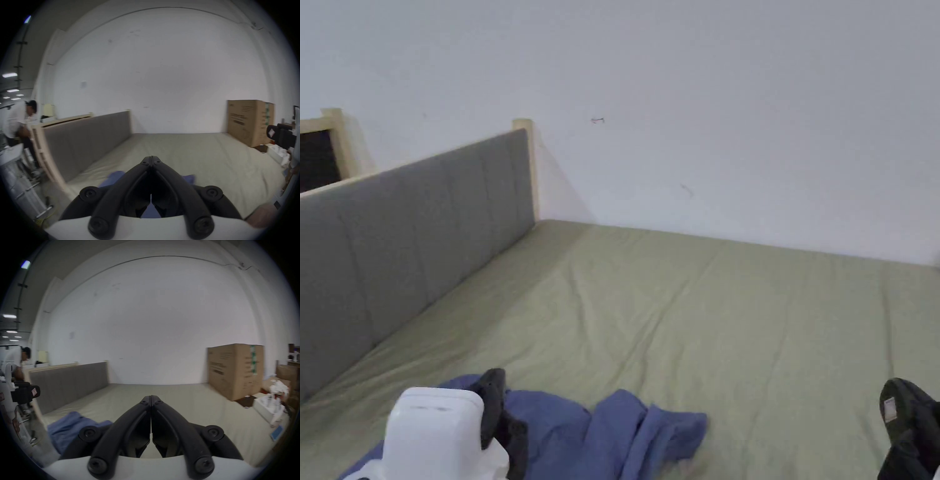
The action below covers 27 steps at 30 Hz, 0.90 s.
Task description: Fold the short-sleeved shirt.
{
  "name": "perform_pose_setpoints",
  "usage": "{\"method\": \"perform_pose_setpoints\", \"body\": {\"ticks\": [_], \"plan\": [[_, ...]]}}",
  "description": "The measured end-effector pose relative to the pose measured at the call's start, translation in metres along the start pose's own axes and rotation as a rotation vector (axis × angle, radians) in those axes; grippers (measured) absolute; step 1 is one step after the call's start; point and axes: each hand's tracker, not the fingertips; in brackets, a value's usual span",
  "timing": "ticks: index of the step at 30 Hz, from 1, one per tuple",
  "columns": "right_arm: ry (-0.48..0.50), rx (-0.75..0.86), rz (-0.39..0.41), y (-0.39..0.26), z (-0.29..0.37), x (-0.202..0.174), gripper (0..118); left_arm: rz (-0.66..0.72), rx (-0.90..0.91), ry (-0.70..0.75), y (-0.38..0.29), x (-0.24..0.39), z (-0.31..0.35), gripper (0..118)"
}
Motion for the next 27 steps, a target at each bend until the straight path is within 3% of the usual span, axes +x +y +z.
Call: {"method": "perform_pose_setpoints", "body": {"ticks": [3,6,12,14,15,17,19,20,21,22,23,25,27], "plan": [[0.115,-0.035,0.022,0.004,-0.018,-0.043,0,0.021,0.006,0.155,0.002,-0.042,0.016,0],[0.187,-0.053,-0.059,0.008,-0.029,-0.055,0,0.031,0.006,0.212,-0.001,-0.06,0.027,0],[0.163,-0.069,-0.035,0.017,-0.029,-0.037,0,0.15,0.106,0.185,0.006,-0.061,0.014,0],[0.13,-0.133,-0.081,0.02,-0.027,-0.022,0,0.171,0.01,0.174,0.01,-0.07,-0.027,0],[0.131,-0.176,-0.151,0.021,-0.027,-0.012,0,0.183,-0.155,0.097,0.005,-0.078,-0.062,0],[0.121,-0.231,-0.218,0.019,-0.027,0.005,0,0.228,-0.447,-0.059,-0.015,-0.087,-0.125,0],[0.086,-0.272,-0.23,0.014,-0.03,0.018,0,0.268,-0.677,-0.188,-0.049,-0.088,-0.178,2],[0.067,-0.283,-0.217,0.011,-0.032,0.023,0,0.3,-0.726,-0.225,-0.071,-0.085,-0.201,18],[0.046,-0.295,-0.206,0.007,-0.034,0.028,0,0.289,-0.789,-0.203,-0.09,-0.083,-0.22,48],[0.031,-0.305,-0.199,0.004,-0.035,0.031,0,0.278,-0.844,-0.163,-0.105,-0.079,-0.234,88],[0.018,-0.318,-0.192,-0.001,-0.037,0.035,0,0.263,-0.893,-0.141,-0.124,-0.077,-0.25,118],[-0.003,-0.35,-0.186,-0.009,-0.04,0.038,0,0.254,-0.877,-0.107,-0.143,-0.075,-0.263,106],[-0.01,-0.393,-0.184,-0.018,-0.044,0.039,0,0.212,-0.935,-0.082,-0.154,-0.072,-0.281,109]]}}
